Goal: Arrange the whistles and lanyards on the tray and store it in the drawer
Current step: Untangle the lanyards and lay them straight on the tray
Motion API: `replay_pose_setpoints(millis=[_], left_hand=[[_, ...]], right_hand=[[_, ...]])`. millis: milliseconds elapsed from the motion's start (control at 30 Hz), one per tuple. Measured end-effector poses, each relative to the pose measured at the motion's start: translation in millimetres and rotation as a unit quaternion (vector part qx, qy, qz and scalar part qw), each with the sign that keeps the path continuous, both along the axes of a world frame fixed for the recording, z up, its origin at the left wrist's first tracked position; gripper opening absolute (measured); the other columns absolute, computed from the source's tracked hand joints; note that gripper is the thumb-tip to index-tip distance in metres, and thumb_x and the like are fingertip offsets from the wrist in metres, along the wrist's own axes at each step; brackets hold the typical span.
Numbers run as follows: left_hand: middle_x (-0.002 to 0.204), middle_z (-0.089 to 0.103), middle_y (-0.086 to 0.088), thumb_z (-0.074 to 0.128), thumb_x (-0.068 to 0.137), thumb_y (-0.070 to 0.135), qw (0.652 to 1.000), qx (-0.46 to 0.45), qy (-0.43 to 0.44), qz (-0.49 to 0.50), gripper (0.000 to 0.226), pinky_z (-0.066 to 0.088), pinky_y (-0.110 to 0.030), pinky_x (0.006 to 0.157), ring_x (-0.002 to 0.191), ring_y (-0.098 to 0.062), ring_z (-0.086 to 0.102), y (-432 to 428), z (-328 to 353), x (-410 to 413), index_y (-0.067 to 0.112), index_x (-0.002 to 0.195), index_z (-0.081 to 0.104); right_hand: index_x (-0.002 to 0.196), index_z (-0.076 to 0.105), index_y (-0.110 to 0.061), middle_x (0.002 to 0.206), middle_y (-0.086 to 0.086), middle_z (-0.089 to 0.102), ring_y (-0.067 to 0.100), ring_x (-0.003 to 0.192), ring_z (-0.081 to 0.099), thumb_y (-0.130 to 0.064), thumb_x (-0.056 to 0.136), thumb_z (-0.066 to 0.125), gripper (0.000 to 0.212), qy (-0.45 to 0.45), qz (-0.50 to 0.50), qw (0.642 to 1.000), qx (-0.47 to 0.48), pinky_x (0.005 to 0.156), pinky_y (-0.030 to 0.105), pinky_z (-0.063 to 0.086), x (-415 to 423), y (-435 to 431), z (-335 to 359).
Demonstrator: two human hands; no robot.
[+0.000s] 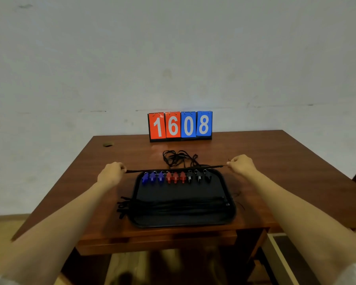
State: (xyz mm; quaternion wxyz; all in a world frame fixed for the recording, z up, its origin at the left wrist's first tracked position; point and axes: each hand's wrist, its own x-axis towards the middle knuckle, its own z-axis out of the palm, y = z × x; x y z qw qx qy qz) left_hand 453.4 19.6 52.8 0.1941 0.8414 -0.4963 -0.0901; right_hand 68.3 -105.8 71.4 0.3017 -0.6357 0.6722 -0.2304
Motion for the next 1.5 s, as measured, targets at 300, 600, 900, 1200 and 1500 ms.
replay_pose_setpoints(millis=[300, 600, 900, 1200, 1500], left_hand=[[0.094, 0.069, -0.008, 0.058, 0.092, 0.025, 1.0, 0.006, 0.025, -0.01, 0.014, 0.051, -0.034, 0.07, 0.08, -0.023, 0.059, 26.2, -36.0, -5.3, 0.014, 0.091, 0.066], [0.1, 0.07, -0.003, 0.054, 0.092, 0.025, 1.0, 0.024, 0.014, 0.009, 0.016, 0.045, -0.039, 0.095, 0.103, -0.028, 0.06, 37.5, -46.2, -9.3, 0.023, 0.093, 0.069], [0.085, 0.064, 0.004, 0.056, 0.085, 0.018, 0.999, 0.036, 0.01, -0.006, 0.013, 0.042, -0.039, 0.093, 0.086, -0.022, 0.054, 44.2, -50.1, -13.7, 0.026, 0.078, 0.064], [0.098, 0.063, -0.002, 0.06, 0.084, 0.023, 0.999, 0.036, -0.017, -0.012, 0.011, 0.039, -0.042, 0.094, 0.104, -0.029, 0.055, 46.0, -55.9, -14.8, 0.027, 0.079, 0.068], [0.125, 0.05, -0.002, 0.06, 0.087, 0.032, 0.996, 0.044, -0.067, -0.036, 0.018, 0.023, -0.044, 0.101, 0.124, -0.03, 0.03, 43.9, -60.1, -28.7, 0.032, 0.103, 0.068]], right_hand=[[0.063, 0.061, -0.014, 0.088, 0.01, 0.07, 0.03, 0.085, 0.066, -0.018, 0.084, 0.064, 0.022, 0.031, -0.013, 0.999, 0.032, 0.076, 0.041, 0.058, -11.4, 31.1, -37.7], [0.07, 0.057, -0.01, 0.077, 0.008, 0.061, 0.025, 0.069, 0.054, -0.015, 0.085, 0.06, 0.016, 0.077, 0.029, 0.996, 0.043, 0.06, 0.032, 0.045, -18.7, 42.1, -56.6], [0.07, 0.055, -0.008, 0.069, 0.009, 0.059, 0.026, 0.064, 0.054, -0.011, 0.085, 0.057, 0.015, 0.106, 0.041, 0.992, 0.051, 0.059, 0.033, 0.046, -17.8, 45.9, -61.1], [0.071, 0.054, -0.008, 0.07, 0.009, 0.057, 0.024, 0.065, 0.053, -0.011, 0.085, 0.059, 0.015, 0.115, 0.046, 0.991, 0.052, 0.061, 0.033, 0.045, -17.4, 45.1, -64.4], [0.072, 0.05, -0.009, 0.074, 0.012, 0.056, 0.025, 0.065, 0.051, -0.004, 0.081, 0.056, 0.012, 0.131, 0.067, 0.988, 0.042, 0.058, 0.036, 0.043, -16.1, 46.0, -63.0]])
